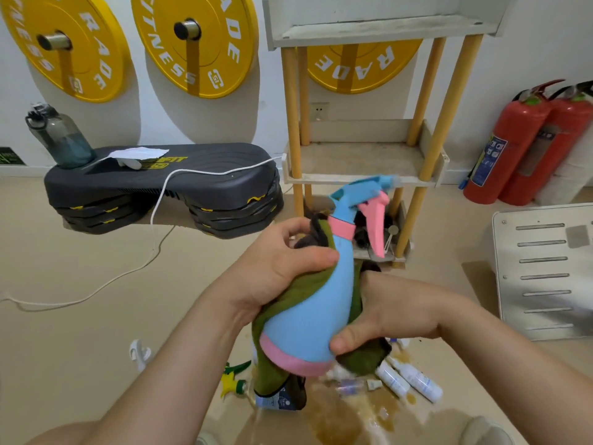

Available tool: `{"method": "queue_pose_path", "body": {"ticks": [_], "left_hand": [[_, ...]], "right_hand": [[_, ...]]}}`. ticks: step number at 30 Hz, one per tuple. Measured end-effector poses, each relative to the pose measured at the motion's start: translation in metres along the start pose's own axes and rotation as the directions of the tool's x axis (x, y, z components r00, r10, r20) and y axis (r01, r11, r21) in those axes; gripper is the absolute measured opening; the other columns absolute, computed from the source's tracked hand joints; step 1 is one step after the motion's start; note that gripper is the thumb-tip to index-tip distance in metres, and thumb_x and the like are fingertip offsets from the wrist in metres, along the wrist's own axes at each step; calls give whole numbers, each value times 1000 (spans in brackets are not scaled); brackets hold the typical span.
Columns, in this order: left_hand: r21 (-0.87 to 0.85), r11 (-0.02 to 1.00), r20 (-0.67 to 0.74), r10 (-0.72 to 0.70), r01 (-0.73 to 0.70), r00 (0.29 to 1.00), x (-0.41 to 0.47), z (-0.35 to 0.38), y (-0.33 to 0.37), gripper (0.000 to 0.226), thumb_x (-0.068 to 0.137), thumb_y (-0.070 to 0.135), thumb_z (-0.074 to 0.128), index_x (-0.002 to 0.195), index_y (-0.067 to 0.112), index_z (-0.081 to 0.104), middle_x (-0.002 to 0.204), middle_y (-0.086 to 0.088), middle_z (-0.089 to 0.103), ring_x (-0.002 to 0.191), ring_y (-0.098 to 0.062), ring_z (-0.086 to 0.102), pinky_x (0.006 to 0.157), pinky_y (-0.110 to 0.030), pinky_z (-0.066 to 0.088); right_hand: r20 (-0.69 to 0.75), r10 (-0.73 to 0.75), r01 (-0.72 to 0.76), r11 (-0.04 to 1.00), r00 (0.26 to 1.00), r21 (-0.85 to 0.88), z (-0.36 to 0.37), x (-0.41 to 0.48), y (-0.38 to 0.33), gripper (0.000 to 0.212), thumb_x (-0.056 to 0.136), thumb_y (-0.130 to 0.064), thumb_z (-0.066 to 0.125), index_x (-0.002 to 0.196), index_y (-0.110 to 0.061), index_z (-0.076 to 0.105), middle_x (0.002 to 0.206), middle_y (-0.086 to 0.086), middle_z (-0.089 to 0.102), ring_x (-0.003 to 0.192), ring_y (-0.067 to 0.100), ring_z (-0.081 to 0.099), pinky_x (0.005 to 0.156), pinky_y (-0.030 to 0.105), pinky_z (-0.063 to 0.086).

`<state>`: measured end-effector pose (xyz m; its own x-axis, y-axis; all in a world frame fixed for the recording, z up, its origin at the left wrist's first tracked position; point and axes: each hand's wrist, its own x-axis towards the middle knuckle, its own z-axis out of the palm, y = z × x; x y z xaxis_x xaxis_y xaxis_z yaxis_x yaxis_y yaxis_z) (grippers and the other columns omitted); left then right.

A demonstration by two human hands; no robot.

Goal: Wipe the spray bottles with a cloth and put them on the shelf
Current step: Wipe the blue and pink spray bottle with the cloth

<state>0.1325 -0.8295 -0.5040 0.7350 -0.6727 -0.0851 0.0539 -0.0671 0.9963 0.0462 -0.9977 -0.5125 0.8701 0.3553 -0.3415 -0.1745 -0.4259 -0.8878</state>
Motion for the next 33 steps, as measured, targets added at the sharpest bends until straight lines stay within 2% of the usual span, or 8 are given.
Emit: {"method": "queue_pose_path", "body": {"ticks": [2,4,6,11,18,22,25,33], "left_hand": [[50,998,-178,50,-42,983,3,4,-2,45,54,27,76,95,11,70,84,-6,72,74,-20,64,70,-32,54],[-61,997,-391,28,-56,920,6,3,0,17,70,16,72,86,10,69,74,-6,68,64,-20,60,60,-28,51],[-228,971,-553,-67,-73,830,9,1,1,5,83,11,69,79,10,67,69,-8,64,59,-20,59,54,-26,51],[-341,927,-693,-138,-154,707,12,0,1,9,86,14,69,78,11,66,69,-6,64,61,-20,61,57,-29,51],[-413,910,-529,-206,-38,823,14,-5,6,23,84,36,74,87,14,67,74,-8,69,65,-24,67,69,-39,57],[-331,943,-503,-152,-27,851,11,20,1,42,87,46,67,107,10,66,107,-19,73,99,-36,71,91,-53,56],[-234,971,-440,-63,-46,896,2,43,-9,62,71,61,63,118,21,63,110,-7,73,103,-27,70,94,-53,53],[-90,995,-543,-7,-50,840,-7,30,-4,33,100,37,50,116,11,61,104,-7,72,94,-18,68,86,-37,54]], "right_hand": [[-141,54,-72,990,989,-125,-3,-4,-4,42,72,-28,88,103,-37,62,101,-26,70,94,-11,63,85,13,51],[-233,61,-70,997,971,-31,-1,-5,-7,62,68,-39,90,120,-39,57,115,-25,66,105,-6,61,95,24,52],[-317,50,-43,999,947,29,16,-3,-15,77,66,-49,88,129,-41,45,122,-22,60,105,-7,60,86,18,53],[-667,-88,-151,945,740,-292,57,16,-11,120,68,-60,77,154,-29,-1,140,-10,22,122,14,42,87,23,38],[-647,-116,-46,973,753,-227,51,21,5,86,69,-68,68,141,-41,28,123,-14,46,106,9,50,85,31,46],[-674,-30,254,938,738,236,42,30,1,55,70,-55,70,118,-40,50,107,-7,67,93,15,70,83,47,59],[-662,57,386,774,748,502,27,30,-10,35,91,-37,64,124,-31,57,110,6,70,85,18,73,68,37,60],[-502,-18,274,854,865,442,22,18,-13,39,81,-45,61,120,-48,60,98,5,73,76,17,69,71,39,55]]}}
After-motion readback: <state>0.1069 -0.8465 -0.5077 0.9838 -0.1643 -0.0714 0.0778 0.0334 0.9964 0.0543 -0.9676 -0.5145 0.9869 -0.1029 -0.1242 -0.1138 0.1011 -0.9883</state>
